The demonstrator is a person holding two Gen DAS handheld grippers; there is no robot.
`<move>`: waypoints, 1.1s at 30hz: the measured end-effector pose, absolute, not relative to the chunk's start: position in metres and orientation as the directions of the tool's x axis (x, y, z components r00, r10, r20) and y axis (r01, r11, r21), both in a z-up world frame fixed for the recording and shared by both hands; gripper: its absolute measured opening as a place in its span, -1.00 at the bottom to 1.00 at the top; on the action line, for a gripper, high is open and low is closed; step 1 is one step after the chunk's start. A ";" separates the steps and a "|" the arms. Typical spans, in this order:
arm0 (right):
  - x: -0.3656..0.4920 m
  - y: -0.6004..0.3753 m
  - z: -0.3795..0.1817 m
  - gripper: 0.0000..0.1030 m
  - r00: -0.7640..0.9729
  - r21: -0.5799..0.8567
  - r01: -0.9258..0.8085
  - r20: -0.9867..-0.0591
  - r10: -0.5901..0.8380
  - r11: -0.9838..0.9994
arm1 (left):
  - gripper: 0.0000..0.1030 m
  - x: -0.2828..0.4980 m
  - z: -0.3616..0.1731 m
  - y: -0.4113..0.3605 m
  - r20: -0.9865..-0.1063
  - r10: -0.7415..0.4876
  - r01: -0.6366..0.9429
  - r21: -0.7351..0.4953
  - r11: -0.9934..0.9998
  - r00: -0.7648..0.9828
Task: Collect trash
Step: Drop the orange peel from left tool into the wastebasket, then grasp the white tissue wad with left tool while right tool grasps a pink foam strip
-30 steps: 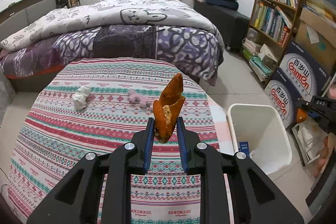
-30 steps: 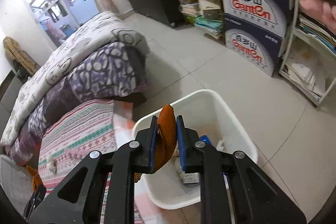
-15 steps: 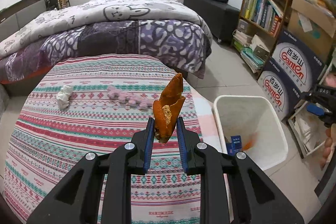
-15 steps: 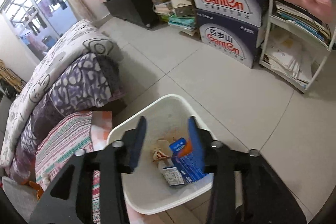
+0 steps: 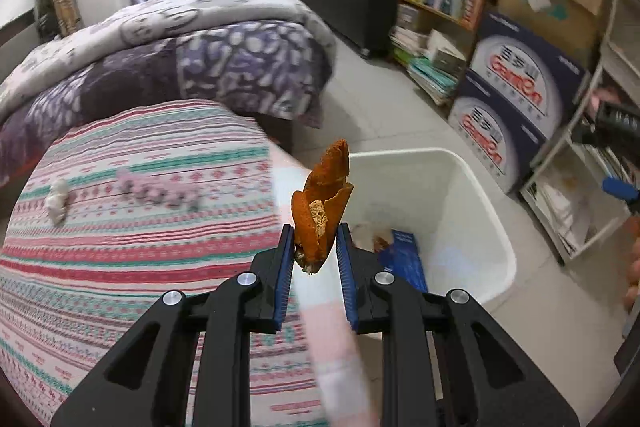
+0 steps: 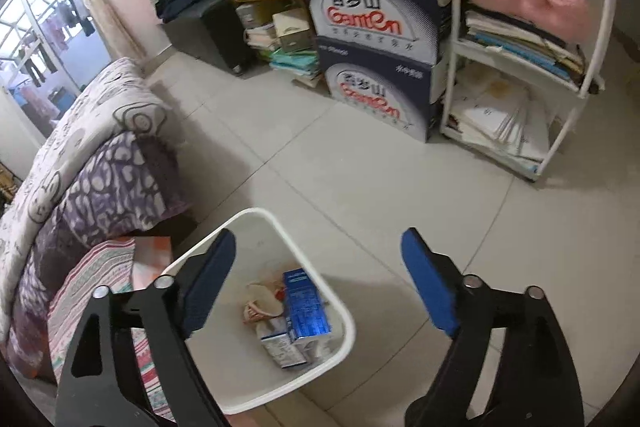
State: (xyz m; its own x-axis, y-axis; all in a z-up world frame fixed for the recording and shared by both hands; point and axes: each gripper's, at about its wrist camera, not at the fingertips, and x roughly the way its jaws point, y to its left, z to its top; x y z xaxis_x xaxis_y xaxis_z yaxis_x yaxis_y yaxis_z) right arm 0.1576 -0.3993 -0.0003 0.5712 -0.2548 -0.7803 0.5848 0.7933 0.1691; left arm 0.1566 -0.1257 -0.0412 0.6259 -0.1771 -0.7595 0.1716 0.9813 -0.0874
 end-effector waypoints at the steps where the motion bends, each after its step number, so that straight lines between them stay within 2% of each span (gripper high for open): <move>1: 0.156 -0.403 0.001 0.76 0.569 0.169 0.594 -0.779 -0.263 0.786 | -0.56 0.157 -0.042 -0.133 -0.761 -0.182 0.181 -0.085 0.980 0.623; 13: 0.150 -0.421 0.006 0.85 0.564 0.200 0.647 -0.775 -0.285 0.736 | -0.55 0.172 -0.030 -0.190 -0.750 -0.224 0.270 -0.063 0.961 0.622; 18: 0.152 -0.423 0.004 0.86 0.561 0.218 0.657 -0.781 -0.274 0.722 | -0.55 0.179 -0.032 -0.202 -0.761 -0.265 0.304 -0.093 0.948 0.592; 20: 0.153 -0.422 0.003 0.86 0.559 0.222 0.658 -0.784 -0.269 0.720 | -0.29 0.180 -0.034 -0.204 -0.763 -0.261 0.306 -0.087 0.948 0.591; 25: 0.159 -0.413 0.002 0.86 0.558 0.217 0.652 -0.786 -0.266 0.726 | -0.19 0.180 -0.039 -0.193 -0.765 -0.246 0.290 -0.082 0.954 0.595; 29: 0.165 -0.400 -0.003 0.86 0.552 0.217 0.640 -0.797 -0.245 0.737 | 0.16 0.186 -0.045 -0.170 -0.771 -0.205 0.246 -0.065 0.967 0.602; 33: 0.177 -0.376 -0.009 0.86 0.547 0.210 0.608 -0.809 -0.213 0.766 | 0.30 0.194 -0.053 -0.135 -0.786 -0.136 0.181 -0.031 0.983 0.603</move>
